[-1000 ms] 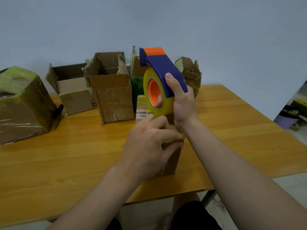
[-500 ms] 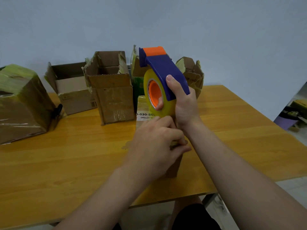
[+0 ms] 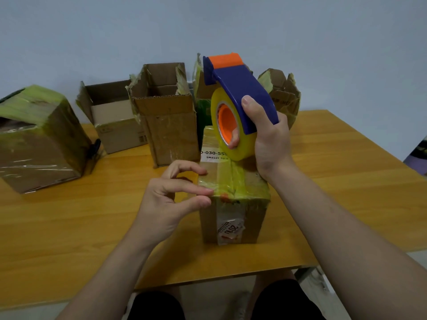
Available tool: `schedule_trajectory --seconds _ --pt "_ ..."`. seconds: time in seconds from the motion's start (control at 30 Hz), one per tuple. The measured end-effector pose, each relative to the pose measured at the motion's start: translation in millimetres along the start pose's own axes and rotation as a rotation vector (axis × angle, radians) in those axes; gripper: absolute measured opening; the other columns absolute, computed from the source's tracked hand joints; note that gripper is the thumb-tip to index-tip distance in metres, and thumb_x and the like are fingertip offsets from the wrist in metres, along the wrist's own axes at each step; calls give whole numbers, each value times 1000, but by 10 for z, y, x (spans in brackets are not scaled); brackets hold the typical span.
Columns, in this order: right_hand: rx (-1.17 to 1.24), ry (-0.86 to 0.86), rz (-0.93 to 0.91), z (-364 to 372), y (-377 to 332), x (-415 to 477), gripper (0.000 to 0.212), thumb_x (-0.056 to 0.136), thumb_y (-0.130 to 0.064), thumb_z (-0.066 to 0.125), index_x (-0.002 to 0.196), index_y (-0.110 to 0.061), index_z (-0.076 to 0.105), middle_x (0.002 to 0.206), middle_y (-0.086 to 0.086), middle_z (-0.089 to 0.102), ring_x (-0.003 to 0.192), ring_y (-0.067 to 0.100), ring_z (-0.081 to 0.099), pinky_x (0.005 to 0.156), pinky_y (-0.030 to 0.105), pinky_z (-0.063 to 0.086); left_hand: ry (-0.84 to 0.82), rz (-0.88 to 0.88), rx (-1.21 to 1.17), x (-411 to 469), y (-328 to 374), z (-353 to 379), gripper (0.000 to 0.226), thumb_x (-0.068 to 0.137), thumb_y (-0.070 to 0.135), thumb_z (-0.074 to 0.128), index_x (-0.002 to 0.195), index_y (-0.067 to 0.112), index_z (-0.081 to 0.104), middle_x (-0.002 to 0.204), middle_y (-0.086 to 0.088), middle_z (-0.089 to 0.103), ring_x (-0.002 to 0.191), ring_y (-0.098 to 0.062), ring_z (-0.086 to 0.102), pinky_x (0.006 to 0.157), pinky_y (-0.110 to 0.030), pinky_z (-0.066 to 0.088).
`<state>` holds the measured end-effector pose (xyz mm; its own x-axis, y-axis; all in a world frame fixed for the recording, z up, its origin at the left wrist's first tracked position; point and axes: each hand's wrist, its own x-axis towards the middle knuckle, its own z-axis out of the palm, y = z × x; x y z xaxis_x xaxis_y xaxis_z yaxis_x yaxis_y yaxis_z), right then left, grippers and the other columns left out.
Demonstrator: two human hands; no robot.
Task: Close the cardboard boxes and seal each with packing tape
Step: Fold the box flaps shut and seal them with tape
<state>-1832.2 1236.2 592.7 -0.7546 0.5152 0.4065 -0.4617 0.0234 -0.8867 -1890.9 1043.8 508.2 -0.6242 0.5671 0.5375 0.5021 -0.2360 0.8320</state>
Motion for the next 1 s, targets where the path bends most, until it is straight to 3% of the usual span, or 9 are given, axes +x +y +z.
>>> schedule_trajectory --seconds 0.13,0.27,0.33,0.43,0.57,0.73,0.87,1.0 --pt "-12 9 -6 -2 -12 -6 14 101 -21 58 91 -21 68 68 -6 71 61 10 67 60 20 56 109 13 70 -70 45 92 17 75 46 87 87 34 84 110 2 71 124 -24 62 101 -33 52" --pt "-53 14 0 -16 -3 5 15 103 -28 58 105 -17 67 77 -5 73 70 10 69 64 22 57 169 116 493 -59 285 202 17 80 46 78 78 30 77 98 13 69 108 -15 64 89 -31 51" --pt "-78 1 20 -5 -21 -2 19 104 -31 56 108 -15 66 74 -5 72 67 9 69 61 20 55 130 146 719 -32 425 412 31 81 58 72 81 28 73 98 15 66 100 -7 59 83 -31 48" --pt "-56 -10 50 -8 -61 -23 20 103 -34 55 109 -18 65 76 -2 74 69 13 71 65 24 59 13 172 969 6 431 743 50 80 76 62 99 32 76 107 11 67 105 -13 57 85 -37 47" --pt "-10 1 87 -23 -128 -46 25 101 -38 57 110 -17 67 80 1 76 74 17 73 71 31 61 56 140 1052 35 396 895 44 80 74 60 90 32 69 102 8 63 101 -16 55 83 -37 44" --pt "-60 37 116 -62 -250 -28 26 96 -43 64 94 -19 75 86 6 78 78 20 74 74 35 60 -23 192 913 -4 519 527 25 74 54 69 82 31 62 93 17 55 95 -9 52 88 -38 41" --pt "-25 19 114 -185 -424 -4 28 85 -45 70 95 -20 77 92 7 78 83 25 73 81 44 58 -54 67 713 -69 442 -269 12 72 28 72 81 34 69 101 24 69 115 -5 57 103 -49 38" --pt "-15 -14 95 -185 -536 7 19 95 -36 66 99 -20 75 91 7 77 77 21 72 70 35 59 308 75 1015 2 262 -599 43 68 -15 70 78 26 71 92 17 69 97 -18 52 81 -51 48"
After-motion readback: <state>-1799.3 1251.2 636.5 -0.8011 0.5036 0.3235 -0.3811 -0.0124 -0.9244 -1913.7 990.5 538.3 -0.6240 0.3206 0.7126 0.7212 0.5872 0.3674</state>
